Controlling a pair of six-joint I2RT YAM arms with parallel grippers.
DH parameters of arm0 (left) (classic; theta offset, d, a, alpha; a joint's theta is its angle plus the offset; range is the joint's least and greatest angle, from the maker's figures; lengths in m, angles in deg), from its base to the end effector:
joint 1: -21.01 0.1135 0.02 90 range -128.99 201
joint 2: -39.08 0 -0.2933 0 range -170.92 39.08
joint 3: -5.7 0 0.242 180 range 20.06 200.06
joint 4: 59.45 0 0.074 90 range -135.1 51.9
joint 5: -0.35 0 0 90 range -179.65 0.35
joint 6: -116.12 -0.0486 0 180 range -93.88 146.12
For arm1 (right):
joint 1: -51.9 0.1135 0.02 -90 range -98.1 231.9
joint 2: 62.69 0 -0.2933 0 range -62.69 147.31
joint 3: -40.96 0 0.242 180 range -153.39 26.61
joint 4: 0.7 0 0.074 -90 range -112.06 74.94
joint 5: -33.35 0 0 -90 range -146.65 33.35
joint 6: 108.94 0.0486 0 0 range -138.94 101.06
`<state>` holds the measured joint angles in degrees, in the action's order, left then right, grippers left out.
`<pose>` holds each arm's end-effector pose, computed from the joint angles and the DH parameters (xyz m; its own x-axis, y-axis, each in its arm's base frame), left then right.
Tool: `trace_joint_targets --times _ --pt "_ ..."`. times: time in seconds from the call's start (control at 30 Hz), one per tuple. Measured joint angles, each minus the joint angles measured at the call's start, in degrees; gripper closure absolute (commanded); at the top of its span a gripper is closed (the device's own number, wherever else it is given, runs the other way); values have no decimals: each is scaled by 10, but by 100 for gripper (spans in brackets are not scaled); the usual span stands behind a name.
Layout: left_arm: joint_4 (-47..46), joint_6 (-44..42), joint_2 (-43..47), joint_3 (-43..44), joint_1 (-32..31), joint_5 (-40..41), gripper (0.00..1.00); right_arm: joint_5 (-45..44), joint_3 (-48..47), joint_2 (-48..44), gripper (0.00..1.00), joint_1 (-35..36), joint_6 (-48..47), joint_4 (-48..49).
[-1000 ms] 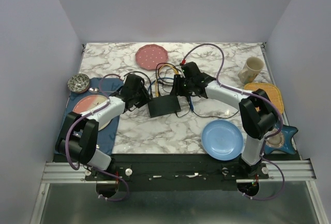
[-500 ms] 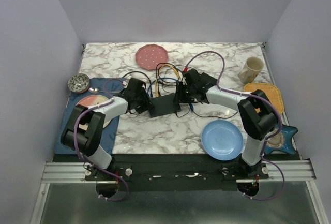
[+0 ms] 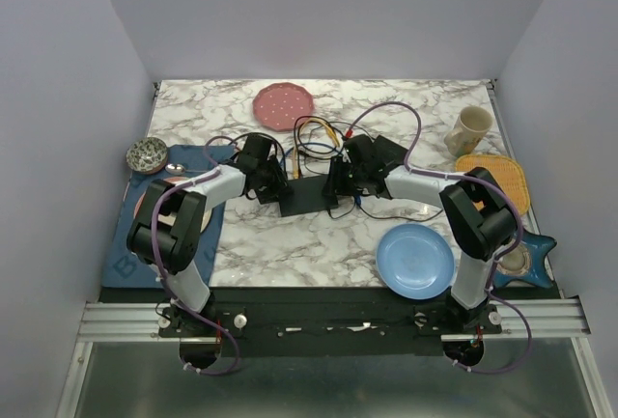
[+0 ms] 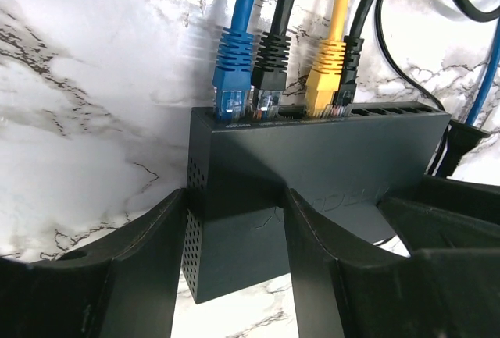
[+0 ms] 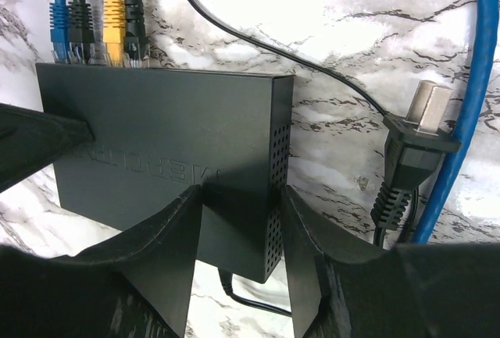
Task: Pull the plug from the switch port
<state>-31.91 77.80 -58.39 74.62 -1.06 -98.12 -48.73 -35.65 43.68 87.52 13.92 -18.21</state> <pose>0.3113 -0.1339 0.1873 -0.8282 -0.5016 -0.2500 -0.3258 0.7939 -0.5135 0.3177 0.2359 0.1851 -0.8558 0.0480 -0.5151 -0.2244 0.8627 0.4532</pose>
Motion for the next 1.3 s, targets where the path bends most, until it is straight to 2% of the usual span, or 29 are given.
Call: trace_joint_targets --times 0.47,0.67,0.7,0.8,0.83,0.87,0.9,0.93,0.97,1.03,1.2,1.23,1.3 --pt "62 -42 -30 67 11 27 44 2 2 0 47 16 23 10" --pt "65 -51 -30 72 18 37 42 -2 17 -7 33 33 41 15" --pt "72 -54 -29 75 18 43 41 -4 22 -14 31 36 40 10" --pt "98 -66 -9 91 17 78 27 -24 31 -50 26 43 29 -25" --pt "105 -70 2 96 17 88 15 -33 31 -65 26 46 22 -33" --pt "108 -73 24 98 17 99 1 -43 31 -80 28 47 16 -40" --pt "109 -74 41 98 17 104 1 -52 31 -98 32 47 11 -45" --pt "110 -74 67 97 17 111 1 -58 30 -111 41 47 6 -46" --pt "107 -69 89 93 17 112 1 -60 28 -121 46 47 3 -46" --pt "73 -56 140 62 17 106 1 -62 23 -128 56 47 -4 -44" --pt "-79 7 221 -111 -8 29 14 -31 11 -97 73 45 -2 -29" --pt "-106 21 220 -146 -23 13 19 -21 9 -86 86 45 1 -24" --pt "-141 41 215 -193 -48 -5 23 -3 7 -63 99 45 5 -14"
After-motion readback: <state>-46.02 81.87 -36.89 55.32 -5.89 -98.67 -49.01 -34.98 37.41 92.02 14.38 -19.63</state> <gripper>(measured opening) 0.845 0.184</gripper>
